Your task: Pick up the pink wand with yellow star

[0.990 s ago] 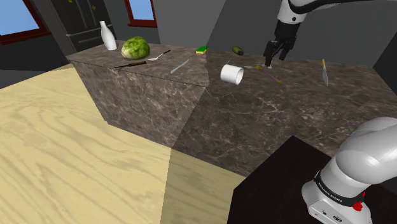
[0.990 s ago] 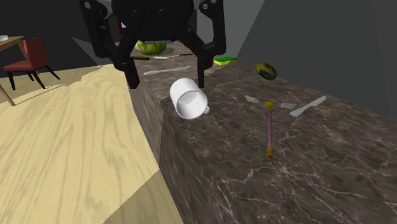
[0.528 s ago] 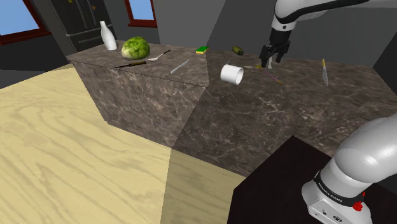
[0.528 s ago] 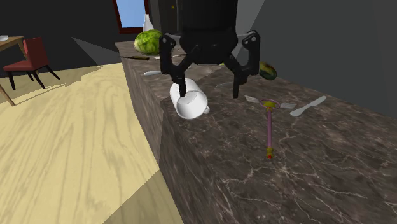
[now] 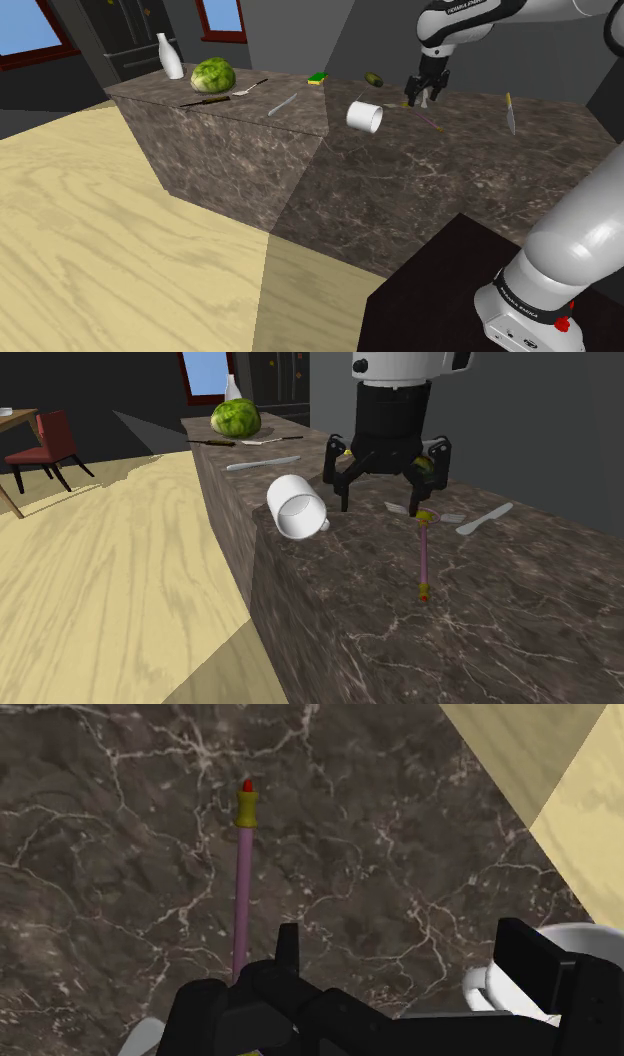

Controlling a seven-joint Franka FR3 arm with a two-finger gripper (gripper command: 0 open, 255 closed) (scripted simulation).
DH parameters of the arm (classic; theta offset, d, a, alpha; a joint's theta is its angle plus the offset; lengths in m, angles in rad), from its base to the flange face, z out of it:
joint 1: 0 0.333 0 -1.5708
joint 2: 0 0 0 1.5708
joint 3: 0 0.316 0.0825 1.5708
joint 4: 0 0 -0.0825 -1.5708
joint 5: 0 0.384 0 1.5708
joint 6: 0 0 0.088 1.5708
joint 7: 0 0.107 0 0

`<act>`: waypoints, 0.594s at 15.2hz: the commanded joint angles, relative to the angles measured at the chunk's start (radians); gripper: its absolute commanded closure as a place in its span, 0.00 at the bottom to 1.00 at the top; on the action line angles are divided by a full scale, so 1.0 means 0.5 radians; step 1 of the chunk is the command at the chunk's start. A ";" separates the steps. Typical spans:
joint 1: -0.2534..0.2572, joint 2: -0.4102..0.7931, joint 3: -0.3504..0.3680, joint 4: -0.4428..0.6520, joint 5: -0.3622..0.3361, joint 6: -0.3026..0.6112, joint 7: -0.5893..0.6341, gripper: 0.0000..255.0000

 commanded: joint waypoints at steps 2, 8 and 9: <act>-0.045 0.234 -0.055 0.175 0.077 0.037 -0.054 0.00; -0.173 0.684 -0.115 0.563 0.250 0.043 -0.142 0.00; -0.200 0.761 -0.120 0.638 0.279 0.036 -0.153 0.00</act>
